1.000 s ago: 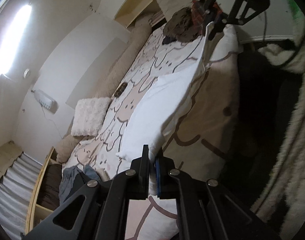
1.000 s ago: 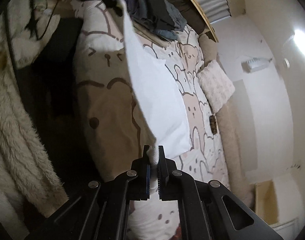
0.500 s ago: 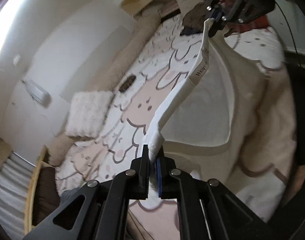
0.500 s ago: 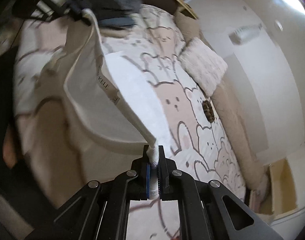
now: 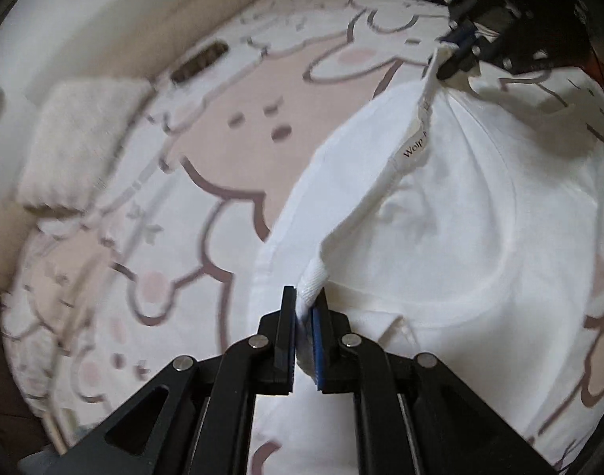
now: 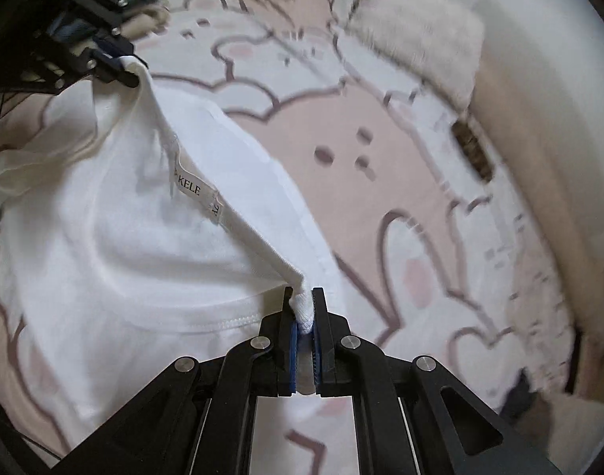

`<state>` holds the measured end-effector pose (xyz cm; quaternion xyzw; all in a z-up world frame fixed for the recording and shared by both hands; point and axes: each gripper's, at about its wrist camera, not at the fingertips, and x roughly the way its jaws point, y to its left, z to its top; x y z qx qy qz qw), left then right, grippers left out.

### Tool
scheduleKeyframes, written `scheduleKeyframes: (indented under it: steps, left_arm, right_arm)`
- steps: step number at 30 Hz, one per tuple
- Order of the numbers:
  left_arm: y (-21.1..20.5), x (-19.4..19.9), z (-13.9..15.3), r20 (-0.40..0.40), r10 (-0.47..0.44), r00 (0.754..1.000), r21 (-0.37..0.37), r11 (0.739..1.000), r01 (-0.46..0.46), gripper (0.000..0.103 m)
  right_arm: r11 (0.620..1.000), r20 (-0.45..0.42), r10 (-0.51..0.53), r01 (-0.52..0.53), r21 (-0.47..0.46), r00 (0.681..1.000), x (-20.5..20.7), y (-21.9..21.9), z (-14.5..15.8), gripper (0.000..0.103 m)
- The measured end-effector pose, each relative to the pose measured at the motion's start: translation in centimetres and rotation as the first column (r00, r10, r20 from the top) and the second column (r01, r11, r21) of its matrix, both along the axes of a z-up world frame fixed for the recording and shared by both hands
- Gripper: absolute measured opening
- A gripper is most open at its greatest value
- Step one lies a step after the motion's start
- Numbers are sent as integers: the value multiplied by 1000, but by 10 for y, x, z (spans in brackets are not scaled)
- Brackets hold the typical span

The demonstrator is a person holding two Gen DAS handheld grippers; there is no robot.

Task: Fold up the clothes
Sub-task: 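Lower the folded T-shirt onto the duvet and open both tools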

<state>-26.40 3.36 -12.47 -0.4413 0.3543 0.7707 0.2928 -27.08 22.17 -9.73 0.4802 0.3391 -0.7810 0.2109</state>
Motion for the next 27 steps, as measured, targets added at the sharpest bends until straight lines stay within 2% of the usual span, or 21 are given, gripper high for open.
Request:
scheduleKeyframes:
  steps: [2,4,6,8,9,10,11,13,15,16,18,19,20,22,23,25,26,27]
  left_arm:
    - [-4,-10,-9,23,37,999,22,999,-37,12]
    - [-7,-19,-17,45,73,996,42,996,-75,25]
    - [-11,-29,-25,68,109,992,62,992,-113,45]
    - [-24,-34,-18,83,168,982,120,977,-177,56]
    - [-31,-39,-14,82,194,978,142,969,-204,56]
    - [-39,-41,-7,74,228,971,163,958,-237,56]
    - [-47,-39,3,56,272,961,183,943,-278,56]
    - [-63,-23,23,25,313,949,233,922,-310,56]
    - [-76,0,41,-17,341,940,270,907,-324,58]
    - [-80,15,49,-45,349,936,281,904,-323,59]
    - [-89,55,58,-86,370,925,306,893,-329,62]
    - [-91,76,57,-96,385,918,312,887,-340,62]
    - [-94,97,56,-105,400,911,317,881,-350,62]
    - [-96,129,45,-86,441,894,328,859,-392,62]
    - [-98,146,38,-58,468,882,343,839,-422,62]
    - [-97,168,24,-17,513,858,361,804,-473,62]
    - [-96,179,18,-5,532,847,366,789,-493,62]
    - [-95,189,12,7,550,835,371,774,-513,62]
  right_arm:
    - [999,76,-35,37,-23,996,-15,4,-24,6]
    - [995,150,-79,88,-54,986,-24,9,-44,6]
    - [985,186,-127,147,-95,974,-31,16,-52,9]
    - [967,193,-182,211,-145,964,-38,26,-50,30]
    - [954,178,-223,252,-162,959,-41,33,-46,60]
    - [937,148,-266,292,-192,952,-42,42,-39,83]
    - [917,119,-310,330,-223,943,-43,51,-32,85]
    - [862,85,-406,413,-295,910,-40,75,-14,85]
    - [789,95,-478,475,-390,873,-29,102,4,85]
    - [740,114,-501,493,-458,858,-13,119,15,85]
    - [667,130,-545,523,-531,828,17,142,24,85]
    - [624,133,-581,543,-562,803,44,154,27,85]
    - [601,134,-599,554,-576,790,63,158,26,85]
    - [571,154,-606,562,-599,780,105,159,17,72]
    - [556,165,-610,567,-608,775,125,159,12,69]
    - [535,188,-618,583,-611,764,157,155,-5,55]
    - [523,211,-611,589,-616,763,171,150,-16,52]
    - [526,220,-603,590,-612,767,176,146,-26,48]
